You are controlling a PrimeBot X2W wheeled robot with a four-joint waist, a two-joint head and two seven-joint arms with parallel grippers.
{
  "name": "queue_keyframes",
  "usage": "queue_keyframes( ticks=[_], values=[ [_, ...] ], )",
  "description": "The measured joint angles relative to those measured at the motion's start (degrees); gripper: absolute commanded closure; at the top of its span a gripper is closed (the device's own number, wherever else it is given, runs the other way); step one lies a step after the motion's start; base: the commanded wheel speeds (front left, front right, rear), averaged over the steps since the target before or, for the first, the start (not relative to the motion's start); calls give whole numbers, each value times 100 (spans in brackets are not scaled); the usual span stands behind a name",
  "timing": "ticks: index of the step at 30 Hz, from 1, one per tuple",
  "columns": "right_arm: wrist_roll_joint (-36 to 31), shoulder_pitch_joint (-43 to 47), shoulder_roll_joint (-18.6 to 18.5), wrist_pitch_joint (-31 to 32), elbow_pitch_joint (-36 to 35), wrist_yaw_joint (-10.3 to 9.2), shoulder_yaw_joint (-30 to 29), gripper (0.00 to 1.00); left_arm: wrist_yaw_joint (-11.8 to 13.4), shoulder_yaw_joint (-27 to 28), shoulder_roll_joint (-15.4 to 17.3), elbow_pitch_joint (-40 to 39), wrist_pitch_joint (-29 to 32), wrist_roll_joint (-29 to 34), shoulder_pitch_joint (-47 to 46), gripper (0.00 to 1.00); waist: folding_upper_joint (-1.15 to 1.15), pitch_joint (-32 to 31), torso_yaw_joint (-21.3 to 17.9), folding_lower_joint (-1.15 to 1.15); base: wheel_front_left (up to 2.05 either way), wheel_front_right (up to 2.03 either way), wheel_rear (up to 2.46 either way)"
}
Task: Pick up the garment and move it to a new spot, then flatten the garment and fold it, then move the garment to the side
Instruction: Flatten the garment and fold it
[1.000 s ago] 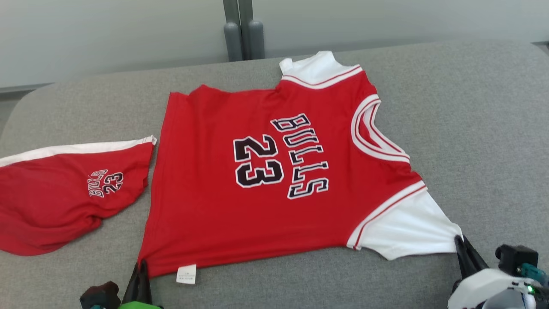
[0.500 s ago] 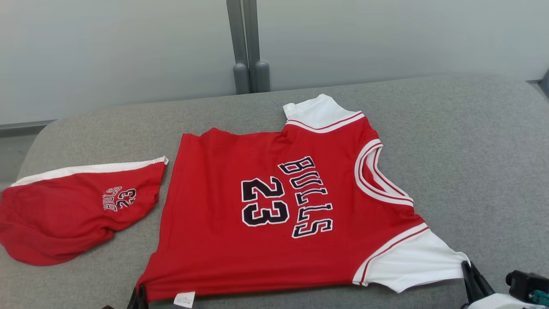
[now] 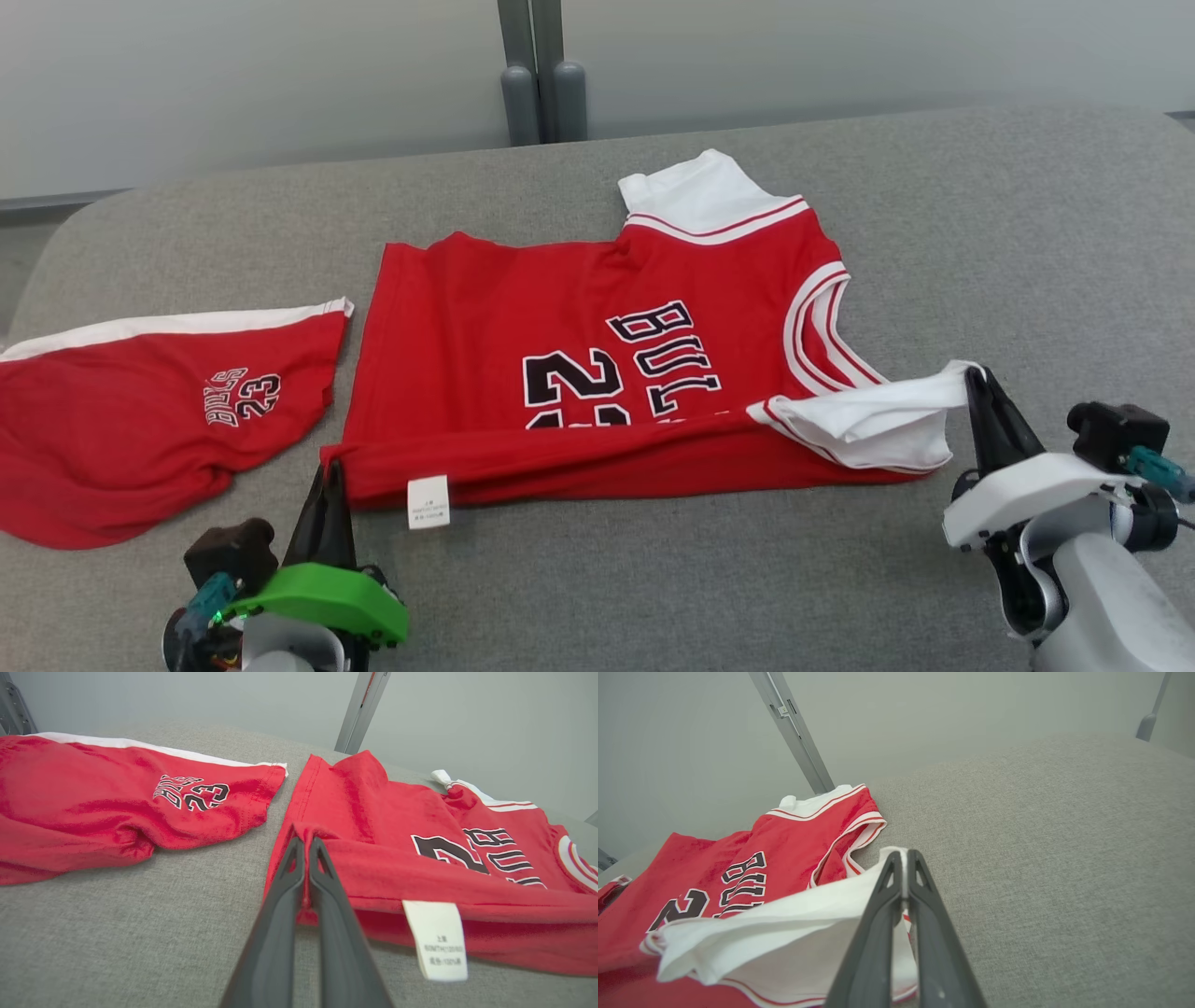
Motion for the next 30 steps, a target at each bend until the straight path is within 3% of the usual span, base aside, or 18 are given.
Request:
queue_keyframes(
  ticks=[9, 18, 19, 20, 21, 22, 30],
  values=[
    [-387, -965, -1, 0, 665, 0, 22, 100, 71, -250, 0, 360, 0, 49, -832, 100, 0, 497, 59, 0, 0, 0, 0],
    [-704, -1324, 111, 0, 864, 0, -326, 100, 75, -280, 1, 535, 0, 19, -1229, 100, 0, 942, 94, 0, 0, 0, 0],
    [-743, -1341, 136, 0, 869, 0, -361, 100, 66, -296, 0, 544, 0, 8, -1266, 91, 0, 983, 96, 0, 0, 0, 0],
    [-803, -1353, 159, 0, 850, 0, -421, 100, 66, -319, 0, 545, 0, 8, -1298, 46, 0, 1023, 100, 0, 0, 0, 0],
    [-855, -1365, 179, 0, 832, 0, -459, 60, 66, -327, 0, 544, 0, 7, -1320, 0, 0, 1051, 102, 1, 0, 0, 0],
    [-884, -1368, 204, -1, 770, 0, -520, 0, 67, -327, 0, 522, 0, 4, -1341, 0, 0, 1085, 105, 0, 0, 0, 0],
    [-1214, -954, 346, -1, -363, -1, -849, 0, 140, -203, 1, -99, -1, -96, -1015, 0, 0, 1172, 139, 0, 0, 0, 0]
  ],
)
